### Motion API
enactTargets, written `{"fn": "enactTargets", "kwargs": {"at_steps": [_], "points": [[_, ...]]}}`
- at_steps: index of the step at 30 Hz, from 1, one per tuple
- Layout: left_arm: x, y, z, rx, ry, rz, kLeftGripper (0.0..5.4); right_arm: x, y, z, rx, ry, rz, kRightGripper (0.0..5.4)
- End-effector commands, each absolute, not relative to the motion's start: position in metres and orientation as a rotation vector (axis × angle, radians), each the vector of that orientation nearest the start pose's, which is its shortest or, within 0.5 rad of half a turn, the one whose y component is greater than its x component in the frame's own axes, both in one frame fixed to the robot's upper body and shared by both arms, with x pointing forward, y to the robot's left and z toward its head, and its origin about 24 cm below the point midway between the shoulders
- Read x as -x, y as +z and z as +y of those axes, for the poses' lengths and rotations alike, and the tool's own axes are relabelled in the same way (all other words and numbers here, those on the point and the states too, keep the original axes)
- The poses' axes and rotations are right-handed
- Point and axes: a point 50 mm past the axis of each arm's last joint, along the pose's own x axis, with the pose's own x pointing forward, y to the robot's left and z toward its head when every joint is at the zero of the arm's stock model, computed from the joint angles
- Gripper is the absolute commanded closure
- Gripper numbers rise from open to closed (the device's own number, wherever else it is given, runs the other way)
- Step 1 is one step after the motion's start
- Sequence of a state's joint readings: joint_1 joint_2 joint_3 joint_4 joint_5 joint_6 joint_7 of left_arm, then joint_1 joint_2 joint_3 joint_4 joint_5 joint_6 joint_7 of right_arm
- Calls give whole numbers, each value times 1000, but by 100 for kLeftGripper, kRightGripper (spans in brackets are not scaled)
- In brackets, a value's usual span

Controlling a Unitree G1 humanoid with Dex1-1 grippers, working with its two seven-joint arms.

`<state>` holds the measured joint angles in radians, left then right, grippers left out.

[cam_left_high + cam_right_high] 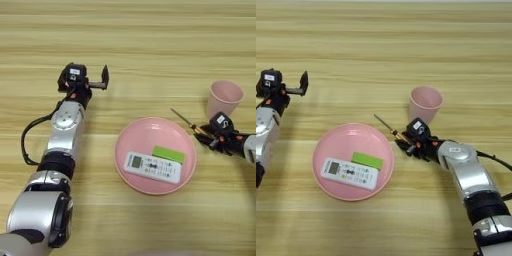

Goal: Move the objects on the table

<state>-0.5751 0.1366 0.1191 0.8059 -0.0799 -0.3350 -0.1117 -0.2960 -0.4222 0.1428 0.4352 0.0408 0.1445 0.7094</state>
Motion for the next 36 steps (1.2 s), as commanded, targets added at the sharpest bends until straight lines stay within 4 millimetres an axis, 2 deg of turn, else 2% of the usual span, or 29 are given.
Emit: {"fn": "enactTargets", "kwargs": {"at_steps": [1, 9, 18, 29, 36], "points": [[-354, 66, 169, -31, -73, -121, 0, -288, 13, -193, 289, 734, 434, 318], [-354, 66, 169, -32, -77, -120, 0, -281, 36, -180, 230, 777, 283, 226], [-354, 65, 168, -30, -77, -121, 0, -263, 66, -162, 203, 865, 155, 128], [-353, 65, 167, -30, -79, -123, 0, -247, 74, -149, 265, 1011, 143, 3], [-353, 66, 166, -29, -80, -125, 0, -243, 76, -135, 319, 1148, 190, 3]]}}
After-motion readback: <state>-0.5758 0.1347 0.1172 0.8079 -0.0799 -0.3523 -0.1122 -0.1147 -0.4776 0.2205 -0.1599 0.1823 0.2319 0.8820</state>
